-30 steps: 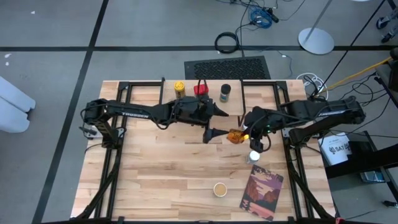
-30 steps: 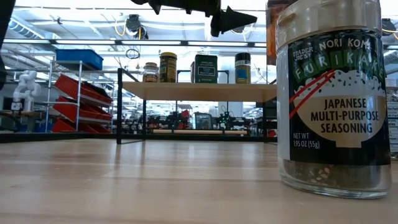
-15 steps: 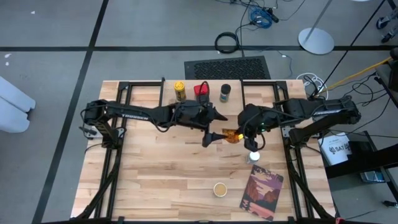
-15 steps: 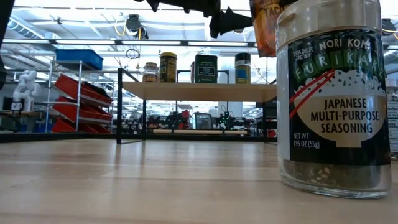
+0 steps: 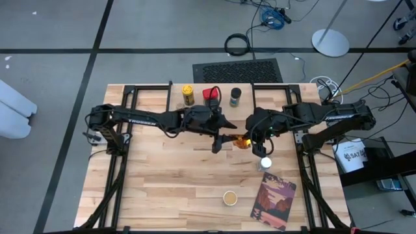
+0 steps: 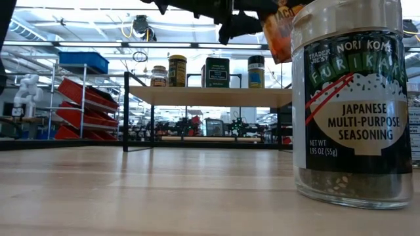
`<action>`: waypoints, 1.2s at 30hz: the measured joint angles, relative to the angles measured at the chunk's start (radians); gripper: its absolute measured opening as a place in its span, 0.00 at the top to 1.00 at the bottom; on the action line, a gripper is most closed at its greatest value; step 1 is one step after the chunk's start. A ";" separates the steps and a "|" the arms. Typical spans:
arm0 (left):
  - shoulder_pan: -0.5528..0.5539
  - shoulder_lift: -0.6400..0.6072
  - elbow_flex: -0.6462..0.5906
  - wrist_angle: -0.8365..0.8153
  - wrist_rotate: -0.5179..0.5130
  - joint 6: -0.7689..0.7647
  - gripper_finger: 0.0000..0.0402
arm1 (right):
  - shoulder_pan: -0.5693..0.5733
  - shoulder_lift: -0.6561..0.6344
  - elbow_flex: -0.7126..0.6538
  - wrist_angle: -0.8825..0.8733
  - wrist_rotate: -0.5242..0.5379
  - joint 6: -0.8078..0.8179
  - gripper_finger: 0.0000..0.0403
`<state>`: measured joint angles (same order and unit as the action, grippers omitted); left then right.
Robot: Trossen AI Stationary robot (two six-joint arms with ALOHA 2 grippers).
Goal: Shelf spices
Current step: Put the orange seasoning packet on the shelf
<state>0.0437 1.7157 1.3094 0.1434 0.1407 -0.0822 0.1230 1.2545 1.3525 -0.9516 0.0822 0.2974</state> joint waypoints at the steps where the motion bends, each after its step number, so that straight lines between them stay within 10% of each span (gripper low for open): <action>1: 0.001 0.000 0.000 0.001 -0.001 0.012 0.43 | 0.000 0.000 0.000 -0.001 0.000 -0.002 1.00; 14: 0.003 0.000 0.003 0.005 0.021 0.064 0.97 | 0.000 0.000 0.000 -0.002 0.001 -0.003 1.00; 24: 0.006 -0.027 0.003 -0.032 0.056 0.064 0.99 | 0.001 -0.005 0.001 0.003 0.042 0.000 0.95; 36: 0.019 -0.153 0.005 -0.183 0.057 0.098 0.99 | 0.001 -0.124 0.001 0.098 0.224 -0.067 0.47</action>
<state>0.0624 1.5628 1.3140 -0.0396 0.1982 0.0157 0.1238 1.1309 1.3533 -0.8538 0.3062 0.2304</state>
